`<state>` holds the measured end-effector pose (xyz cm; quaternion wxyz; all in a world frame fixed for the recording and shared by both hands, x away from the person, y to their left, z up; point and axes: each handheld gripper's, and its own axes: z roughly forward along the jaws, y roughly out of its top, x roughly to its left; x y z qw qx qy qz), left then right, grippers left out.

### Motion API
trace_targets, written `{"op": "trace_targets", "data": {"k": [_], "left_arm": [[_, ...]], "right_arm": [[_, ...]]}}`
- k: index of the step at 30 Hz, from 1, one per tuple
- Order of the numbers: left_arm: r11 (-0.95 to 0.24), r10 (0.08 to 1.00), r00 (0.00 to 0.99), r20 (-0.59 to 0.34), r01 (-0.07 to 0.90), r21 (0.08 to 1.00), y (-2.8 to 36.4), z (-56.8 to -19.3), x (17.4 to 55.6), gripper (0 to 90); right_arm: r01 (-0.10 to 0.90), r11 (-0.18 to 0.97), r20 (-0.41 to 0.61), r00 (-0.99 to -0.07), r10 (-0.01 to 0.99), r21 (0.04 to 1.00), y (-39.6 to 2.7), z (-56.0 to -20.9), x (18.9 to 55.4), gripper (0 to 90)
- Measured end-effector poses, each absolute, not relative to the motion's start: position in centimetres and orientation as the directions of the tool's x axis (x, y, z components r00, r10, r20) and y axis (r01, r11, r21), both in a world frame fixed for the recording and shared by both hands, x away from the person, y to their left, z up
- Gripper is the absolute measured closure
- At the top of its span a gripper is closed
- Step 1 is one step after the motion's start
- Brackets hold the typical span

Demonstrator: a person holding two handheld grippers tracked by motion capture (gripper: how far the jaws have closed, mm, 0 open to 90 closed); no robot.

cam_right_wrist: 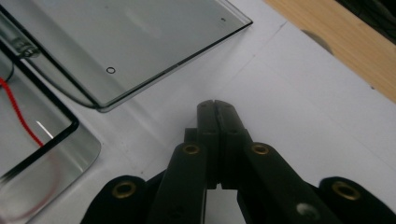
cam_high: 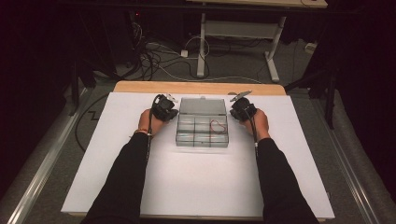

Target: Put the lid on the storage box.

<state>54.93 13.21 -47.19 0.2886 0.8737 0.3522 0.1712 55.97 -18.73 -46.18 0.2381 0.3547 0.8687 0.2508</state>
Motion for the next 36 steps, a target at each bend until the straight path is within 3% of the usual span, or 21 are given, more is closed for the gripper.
{"op": "trace_targets", "data": {"k": [19,36], "left_arm": [[-0.512,0.746,0.664,0.056,0.518,0.686,12.4,-47.8,55.6,87.8],[-0.505,0.788,0.597,0.152,0.485,0.714,11.6,-46.9,55.5,87.8]], "right_arm": [[0.468,0.625,-0.254,-0.635,0.730,0.625,-16.8,-46.4,57.4,90.0],[0.414,0.586,-0.300,-0.574,0.762,0.697,-16.5,-45.9,56.9,90.0]]}}
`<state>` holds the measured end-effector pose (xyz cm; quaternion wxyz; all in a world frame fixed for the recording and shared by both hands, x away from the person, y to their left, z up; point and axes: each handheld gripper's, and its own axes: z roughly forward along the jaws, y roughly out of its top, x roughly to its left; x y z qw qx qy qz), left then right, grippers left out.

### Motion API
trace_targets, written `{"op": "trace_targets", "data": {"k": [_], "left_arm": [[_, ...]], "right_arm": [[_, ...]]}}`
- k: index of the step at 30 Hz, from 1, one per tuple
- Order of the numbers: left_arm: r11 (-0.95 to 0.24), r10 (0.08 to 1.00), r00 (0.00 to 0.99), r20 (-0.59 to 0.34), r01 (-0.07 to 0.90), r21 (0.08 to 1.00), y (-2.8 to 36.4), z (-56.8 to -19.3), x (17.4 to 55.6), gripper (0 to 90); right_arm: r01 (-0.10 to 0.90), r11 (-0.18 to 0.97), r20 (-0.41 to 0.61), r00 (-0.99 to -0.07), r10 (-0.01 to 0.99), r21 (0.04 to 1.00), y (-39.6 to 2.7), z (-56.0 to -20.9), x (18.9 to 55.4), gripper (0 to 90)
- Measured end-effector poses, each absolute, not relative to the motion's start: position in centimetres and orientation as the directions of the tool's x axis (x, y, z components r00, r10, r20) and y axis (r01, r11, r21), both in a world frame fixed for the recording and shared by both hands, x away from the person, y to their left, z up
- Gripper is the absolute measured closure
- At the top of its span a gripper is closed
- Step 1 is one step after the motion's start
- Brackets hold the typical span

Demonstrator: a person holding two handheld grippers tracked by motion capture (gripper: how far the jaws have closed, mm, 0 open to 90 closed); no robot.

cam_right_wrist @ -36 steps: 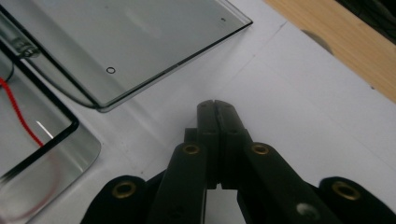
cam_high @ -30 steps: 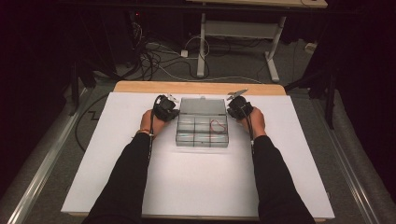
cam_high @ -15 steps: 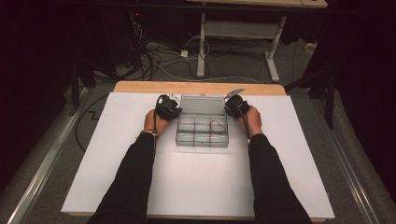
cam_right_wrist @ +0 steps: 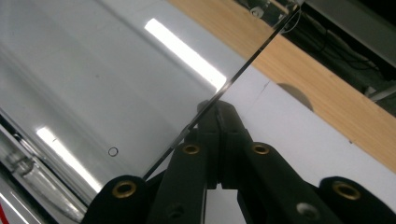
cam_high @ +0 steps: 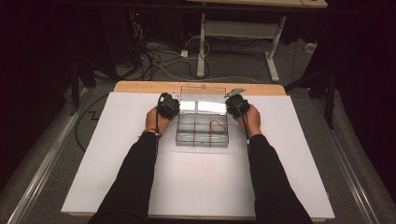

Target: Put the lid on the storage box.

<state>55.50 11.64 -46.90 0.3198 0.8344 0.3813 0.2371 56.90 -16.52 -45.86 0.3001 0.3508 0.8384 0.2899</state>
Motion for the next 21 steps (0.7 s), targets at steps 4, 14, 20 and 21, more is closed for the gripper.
{"op": "trace_targets", "data": {"k": [4,14,20,21], "left_arm": [[-0.501,0.793,0.583,0.174,0.464,0.730,11.6,-46.4,55.4,87.8],[-0.520,0.793,0.563,0.232,0.426,0.740,11.4,-45.6,55.2,87.8],[-0.528,0.789,0.558,0.258,0.401,0.749,11.5,-44.7,55.0,87.8],[-0.531,0.787,0.558,0.262,0.398,0.748,11.5,-44.6,54.9,87.9]], "right_arm": [[0.392,0.572,-0.307,-0.559,0.770,0.720,-16.5,-45.5,56.8,90.0],[0.362,0.547,-0.308,-0.540,0.783,0.755,-16.6,-44.7,56.3,90.0],[0.338,0.545,-0.321,-0.532,0.784,0.767,-16.6,-44.0,55.9,90.0],[0.334,0.544,-0.322,-0.532,0.783,0.770,-16.6,-43.9,55.8,90.0]]}}
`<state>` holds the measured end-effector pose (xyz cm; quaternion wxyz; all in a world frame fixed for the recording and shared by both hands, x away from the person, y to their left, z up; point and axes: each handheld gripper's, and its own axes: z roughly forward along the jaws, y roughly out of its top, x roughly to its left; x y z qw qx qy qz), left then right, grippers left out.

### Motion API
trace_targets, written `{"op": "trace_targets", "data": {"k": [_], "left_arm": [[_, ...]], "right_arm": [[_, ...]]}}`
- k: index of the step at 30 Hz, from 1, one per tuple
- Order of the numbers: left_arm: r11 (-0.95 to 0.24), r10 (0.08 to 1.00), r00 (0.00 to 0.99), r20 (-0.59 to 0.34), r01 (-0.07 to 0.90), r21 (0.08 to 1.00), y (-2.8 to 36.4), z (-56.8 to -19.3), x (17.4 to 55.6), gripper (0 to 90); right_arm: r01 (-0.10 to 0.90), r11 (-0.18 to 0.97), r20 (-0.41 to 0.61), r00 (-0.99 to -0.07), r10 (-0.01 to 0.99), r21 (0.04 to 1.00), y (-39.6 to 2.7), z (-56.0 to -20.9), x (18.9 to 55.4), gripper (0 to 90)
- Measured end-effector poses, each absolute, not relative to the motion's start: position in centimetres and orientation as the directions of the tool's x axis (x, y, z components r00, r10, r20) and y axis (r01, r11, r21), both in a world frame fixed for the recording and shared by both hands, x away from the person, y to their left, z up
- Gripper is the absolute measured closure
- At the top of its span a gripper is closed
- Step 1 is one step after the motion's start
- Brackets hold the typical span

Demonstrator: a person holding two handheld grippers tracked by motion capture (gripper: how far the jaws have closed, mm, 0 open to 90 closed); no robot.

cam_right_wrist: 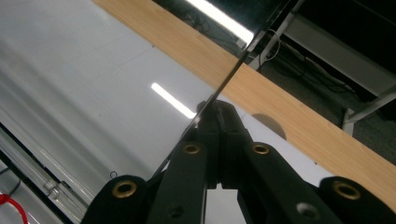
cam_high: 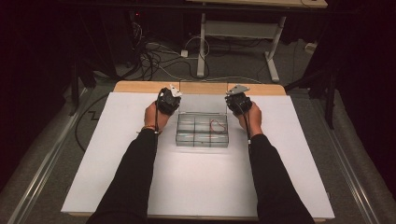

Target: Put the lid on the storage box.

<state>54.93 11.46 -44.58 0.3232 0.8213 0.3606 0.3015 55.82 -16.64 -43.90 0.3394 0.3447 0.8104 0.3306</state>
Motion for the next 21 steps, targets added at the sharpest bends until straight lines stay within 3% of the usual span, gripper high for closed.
{"op": "trace_targets", "data": {"k": [21], "left_arm": [[-0.565,0.770,0.545,0.333,0.338,0.753,11.3,-41.8,53.7,87.8]], "right_arm": [[0.245,0.548,-0.370,-0.519,0.771,0.799,-16.6,-41.7,54.2,90.0]]}}
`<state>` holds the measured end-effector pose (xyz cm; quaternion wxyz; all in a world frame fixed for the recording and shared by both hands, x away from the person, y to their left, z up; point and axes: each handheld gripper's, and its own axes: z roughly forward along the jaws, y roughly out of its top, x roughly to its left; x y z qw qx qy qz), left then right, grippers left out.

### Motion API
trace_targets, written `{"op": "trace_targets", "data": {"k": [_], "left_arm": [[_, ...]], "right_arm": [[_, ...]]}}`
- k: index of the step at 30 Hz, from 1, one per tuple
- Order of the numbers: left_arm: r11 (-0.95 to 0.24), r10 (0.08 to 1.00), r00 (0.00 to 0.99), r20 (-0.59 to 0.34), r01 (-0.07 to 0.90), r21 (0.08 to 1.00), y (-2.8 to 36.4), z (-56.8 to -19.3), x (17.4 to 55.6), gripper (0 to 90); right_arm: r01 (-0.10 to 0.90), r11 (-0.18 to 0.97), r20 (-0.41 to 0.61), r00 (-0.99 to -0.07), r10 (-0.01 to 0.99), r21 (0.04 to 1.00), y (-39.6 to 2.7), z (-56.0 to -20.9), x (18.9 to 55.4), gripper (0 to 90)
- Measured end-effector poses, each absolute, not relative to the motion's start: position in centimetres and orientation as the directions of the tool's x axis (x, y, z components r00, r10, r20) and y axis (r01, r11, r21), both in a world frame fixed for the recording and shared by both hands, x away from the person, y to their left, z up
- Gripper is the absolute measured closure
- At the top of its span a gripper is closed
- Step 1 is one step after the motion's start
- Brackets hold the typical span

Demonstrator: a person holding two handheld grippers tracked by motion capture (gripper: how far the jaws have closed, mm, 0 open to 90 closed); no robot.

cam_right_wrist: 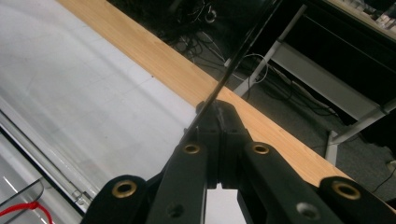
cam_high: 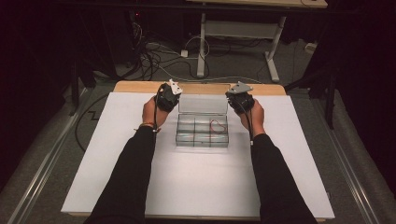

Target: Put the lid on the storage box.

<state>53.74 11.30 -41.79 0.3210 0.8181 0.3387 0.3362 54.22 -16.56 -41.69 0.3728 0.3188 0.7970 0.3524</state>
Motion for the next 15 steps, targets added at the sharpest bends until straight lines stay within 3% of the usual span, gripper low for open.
{"op": "trace_targets", "data": {"k": [15], "left_arm": [[-0.563,0.776,0.518,0.358,0.316,0.763,11.1,-39.8,52.4,87.8]], "right_arm": [[0.244,0.522,-0.360,-0.492,0.793,0.817,-16.3,-39.8,52.8,90.0]]}}
